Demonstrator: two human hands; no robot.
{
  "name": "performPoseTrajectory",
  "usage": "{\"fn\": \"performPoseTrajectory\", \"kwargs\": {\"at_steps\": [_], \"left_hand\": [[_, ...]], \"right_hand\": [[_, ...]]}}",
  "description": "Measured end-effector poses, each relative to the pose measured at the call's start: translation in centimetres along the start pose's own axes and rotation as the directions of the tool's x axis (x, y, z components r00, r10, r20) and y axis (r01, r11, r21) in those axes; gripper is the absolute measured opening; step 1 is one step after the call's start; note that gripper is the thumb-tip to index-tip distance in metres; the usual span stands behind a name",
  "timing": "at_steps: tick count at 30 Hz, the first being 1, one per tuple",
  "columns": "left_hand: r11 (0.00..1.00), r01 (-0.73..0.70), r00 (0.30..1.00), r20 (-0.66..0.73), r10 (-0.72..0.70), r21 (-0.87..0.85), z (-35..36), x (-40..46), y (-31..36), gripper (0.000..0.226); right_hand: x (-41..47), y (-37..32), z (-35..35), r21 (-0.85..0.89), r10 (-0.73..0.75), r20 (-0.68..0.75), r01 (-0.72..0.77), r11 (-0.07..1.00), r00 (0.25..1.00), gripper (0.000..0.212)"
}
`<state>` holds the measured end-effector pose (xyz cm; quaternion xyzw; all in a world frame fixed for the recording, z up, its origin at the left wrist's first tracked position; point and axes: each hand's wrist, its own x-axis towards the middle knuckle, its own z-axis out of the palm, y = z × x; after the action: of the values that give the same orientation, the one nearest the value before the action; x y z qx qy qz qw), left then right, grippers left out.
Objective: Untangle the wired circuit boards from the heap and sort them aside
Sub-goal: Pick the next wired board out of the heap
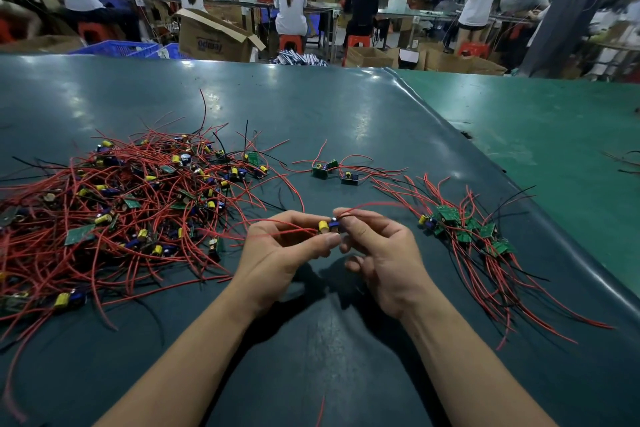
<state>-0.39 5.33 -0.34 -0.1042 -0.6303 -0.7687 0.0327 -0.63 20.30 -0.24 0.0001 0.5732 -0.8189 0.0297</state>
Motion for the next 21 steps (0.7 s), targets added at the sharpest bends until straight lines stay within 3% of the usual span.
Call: {"fn": "performPoseTrajectory", "kwargs": {"at_steps": [6, 13, 21], "left_hand": [[0.995, -0.050, 0.993, -0.101, 0.058, 0.084, 0.01, 0.25, -0.64, 0.024], [0.998, -0.015, 0.999, -0.032, 0.017, 0.065, -0.04, 0.13, -0.61, 0.025], [0.994, -0.010, 1.000, -0.011, 0.011, 0.108, -0.06, 0.17, -0.62, 0.030]], "right_hand": [[-0.18, 0.33, 0.52, -0.038, 0.035, -0.043, -0.037, 0.999, 0.998, 0.006], [-0.13, 0.04, 0.42, -0.048, 0.062, -0.103, -0.067, 0.997, 0.993, 0.018], [-0.18, 0.39, 0.39, -0.147, -0.028, -0.078, 0.016, 0.989, 0.997, 0.012]]}}
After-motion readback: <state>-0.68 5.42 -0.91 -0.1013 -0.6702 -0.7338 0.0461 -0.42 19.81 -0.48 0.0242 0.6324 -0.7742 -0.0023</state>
